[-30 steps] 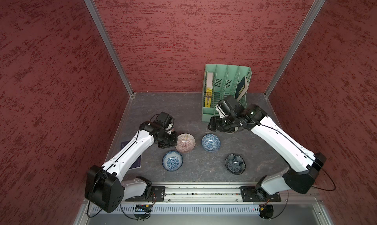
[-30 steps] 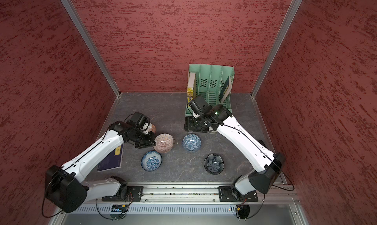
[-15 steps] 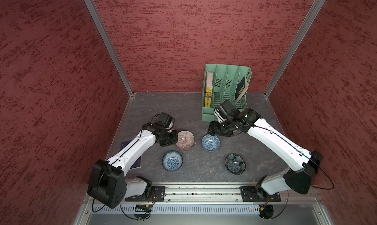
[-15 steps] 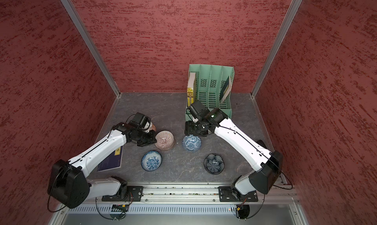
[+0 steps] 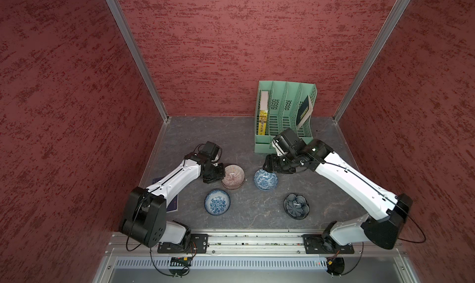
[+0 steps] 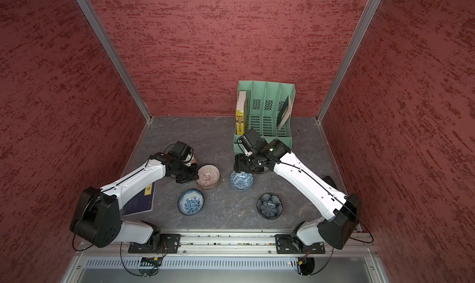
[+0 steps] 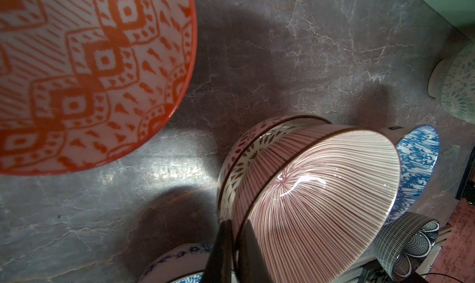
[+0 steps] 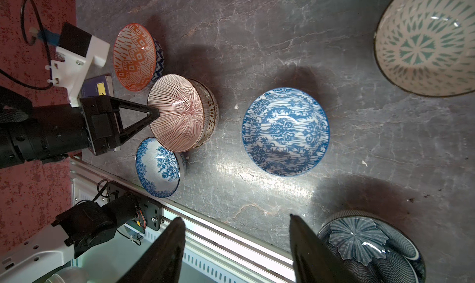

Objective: Stack the bowls
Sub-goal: Place the bowl on the bowl.

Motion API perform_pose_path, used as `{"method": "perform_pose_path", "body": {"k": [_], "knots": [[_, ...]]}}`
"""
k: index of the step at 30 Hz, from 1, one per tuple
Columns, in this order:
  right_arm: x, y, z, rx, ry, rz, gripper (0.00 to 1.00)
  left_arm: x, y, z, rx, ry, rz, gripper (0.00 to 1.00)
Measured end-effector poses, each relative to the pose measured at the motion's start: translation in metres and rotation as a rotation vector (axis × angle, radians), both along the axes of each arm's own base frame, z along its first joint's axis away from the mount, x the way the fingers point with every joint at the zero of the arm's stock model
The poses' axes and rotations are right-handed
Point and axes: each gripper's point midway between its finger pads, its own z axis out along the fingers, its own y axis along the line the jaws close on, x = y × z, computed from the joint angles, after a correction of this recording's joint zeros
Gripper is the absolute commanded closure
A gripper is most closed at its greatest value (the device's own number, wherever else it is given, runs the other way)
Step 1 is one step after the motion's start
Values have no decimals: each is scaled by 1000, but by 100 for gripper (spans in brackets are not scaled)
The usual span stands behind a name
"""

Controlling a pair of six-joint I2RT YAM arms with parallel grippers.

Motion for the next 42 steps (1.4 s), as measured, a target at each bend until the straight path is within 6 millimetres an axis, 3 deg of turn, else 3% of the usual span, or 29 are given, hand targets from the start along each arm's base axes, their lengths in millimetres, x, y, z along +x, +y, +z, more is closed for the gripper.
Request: {"method": "perform_pose_path", "body": {"k": [7,23,34,42], "knots": [[-1,0,-1,3,3,2,33,-1,1,-10,10,11,2,100],[-1,1,-4,8,3,2,33,1,-2,-11,4,10,-3,99],[0,1,-4,8,3,2,33,-1,-4,-11,3,15,-11,85],[0,0,-3,10,-1,1,33,-4,-5,-9,7,27,-18,81]]}}
